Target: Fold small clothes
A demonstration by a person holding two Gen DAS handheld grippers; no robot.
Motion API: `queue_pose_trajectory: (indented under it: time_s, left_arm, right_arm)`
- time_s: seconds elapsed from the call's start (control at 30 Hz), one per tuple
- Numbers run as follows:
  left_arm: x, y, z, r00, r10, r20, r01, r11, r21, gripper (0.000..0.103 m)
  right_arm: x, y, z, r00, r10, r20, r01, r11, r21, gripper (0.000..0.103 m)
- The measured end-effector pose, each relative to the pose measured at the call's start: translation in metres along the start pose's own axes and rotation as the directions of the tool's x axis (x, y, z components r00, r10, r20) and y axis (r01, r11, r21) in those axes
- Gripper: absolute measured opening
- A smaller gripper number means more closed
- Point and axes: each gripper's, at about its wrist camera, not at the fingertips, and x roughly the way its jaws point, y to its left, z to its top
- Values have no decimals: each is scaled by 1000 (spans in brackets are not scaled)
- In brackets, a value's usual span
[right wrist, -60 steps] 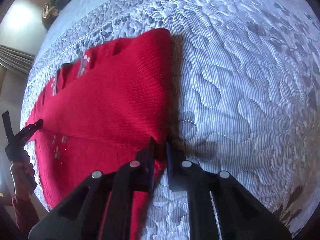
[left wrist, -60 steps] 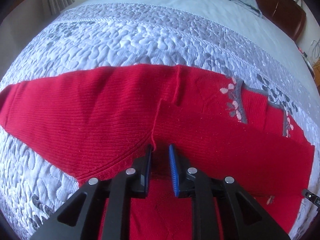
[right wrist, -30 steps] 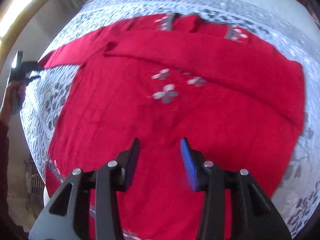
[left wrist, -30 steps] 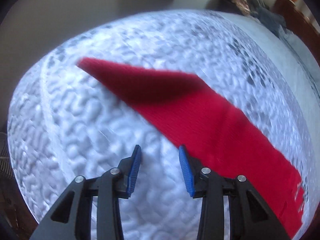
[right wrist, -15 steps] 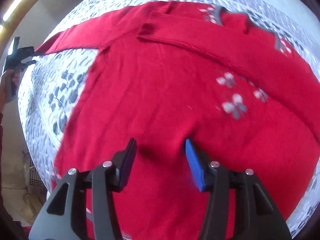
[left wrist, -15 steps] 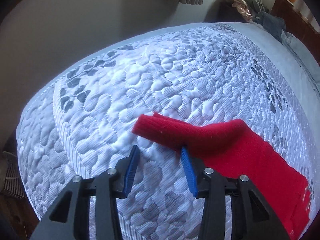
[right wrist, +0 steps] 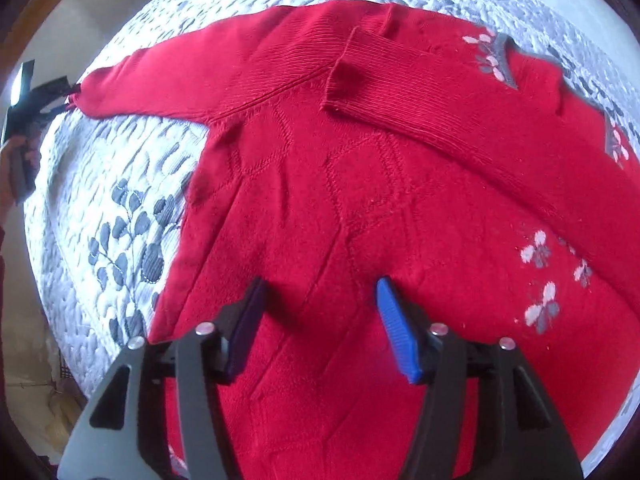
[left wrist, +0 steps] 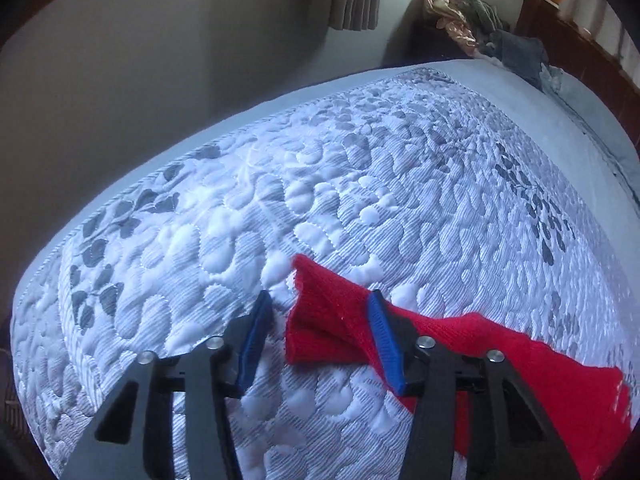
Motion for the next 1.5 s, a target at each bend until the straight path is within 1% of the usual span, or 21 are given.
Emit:
queue_pose_trajectory:
  time_s: [0.03, 0.1, 0.2, 0.3, 0.33, 0.43, 0.57, 0.63, 0.73, 0.87, 0.97, 1.03, 1.07, 1.13, 1.17, 1.2, 1.23, 1.3, 1.37, 1.43, 1.5]
  left_arm:
    - [1, 2, 1, 1000, -15, -2, 15, 1000, -15, 27]
    - [0, 6, 3, 1000, -27, 2, 28, 997, -68, 17]
    - [-10, 12, 2, 996, -79, 28, 83, 984, -157, 12]
    - [-30, 2, -3, 990, -104, 97, 118, 982, -150, 11]
    - [-38, -3, -4, 984, -130, 122, 147, 979, -141, 11]
    - [-75, -40, -12, 949, -249, 191, 264, 963, -57, 11]
    - [-112, -107, -31, 907, -375, 191, 365, 927, 85, 11]
    - [-129, -148, -46, 885, -429, 180, 402, 900, 166, 11]
    - [-147, -212, -77, 852, -508, 128, 466, 846, 259, 11]
    - [-167, -300, -134, 801, -597, 43, 541, 753, 376, 11]
    - [-172, -355, -185, 766, -640, -60, 598, 676, 430, 11]
    - [-166, -383, -218, 757, -635, -153, 625, 635, 455, 12]
    - [-159, -396, -234, 766, -610, -202, 621, 624, 474, 13]
    - [-147, -405, -257, 786, -561, -259, 610, 637, 471, 22]
    - [-141, -403, -263, 787, -546, -289, 615, 651, 445, 27]
    - [-135, -398, -264, 793, -526, -306, 609, 677, 415, 36]
    - [-131, -388, -262, 807, -505, -308, 591, 706, 391, 37]
    - [-127, -367, -251, 860, -435, -266, 509, 764, 396, 37]
    - [-125, -346, -239, 918, -353, -180, 396, 809, 434, 43]
    - [-119, -326, -229, 928, -341, -151, 372, 822, 431, 46]
    - [-108, -313, -222, 943, -302, -144, 334, 846, 417, 46]
  right_arm:
    - [1, 1, 0, 1000, 0, 3, 0, 1000, -4, 61]
    - [3, -1, 2, 1000, 16, 2, -16, 1000, 3, 62]
    - [2, -10, 2, 998, 55, 6, -55, 998, 31, 62]
    - [-3, -20, -2, 997, 68, 26, -69, 997, 44, 59]
    - [-7, -24, -5, 997, 75, 33, -77, 996, 48, 59]
    - [-20, -28, -19, 993, 108, 54, -112, 991, 71, 58]
    - [-47, -45, -43, 992, 85, 96, -92, 993, 73, 58]
    - [-61, -56, -59, 991, 72, 115, -82, 993, 87, 58]
    - [-75, -81, -80, 989, 60, 136, -78, 989, 130, 58]
    - [-85, -107, -100, 987, 27, 156, -56, 982, 180, 58]
    - [-93, -128, -114, 985, 17, 171, -54, 975, 216, 58]
    - [-95, -139, -121, 984, 9, 179, -51, 971, 232, 58]
    - [-96, -142, -125, 984, 8, 181, -51, 971, 235, 58]
    - [-95, -148, -129, 985, -2, 175, -40, 971, 237, 58]
    - [-94, -149, -129, 985, -6, 170, -35, 971, 237, 58]
    - [-93, -151, -128, 987, -8, 162, -30, 973, 231, 58]
    - [-93, -151, -125, 988, -14, 155, -21, 974, 224, 58]
    - [-92, -150, -117, 988, -31, 149, -1, 978, 210, 58]
    - [-90, -145, -100, 988, -20, 153, -11, 980, 198, 58]
    - [-88, -139, -83, 987, 0, 158, -31, 981, 191, 58]
    - [-86, -132, -67, 985, 9, 170, -41, 982, 186, 58]
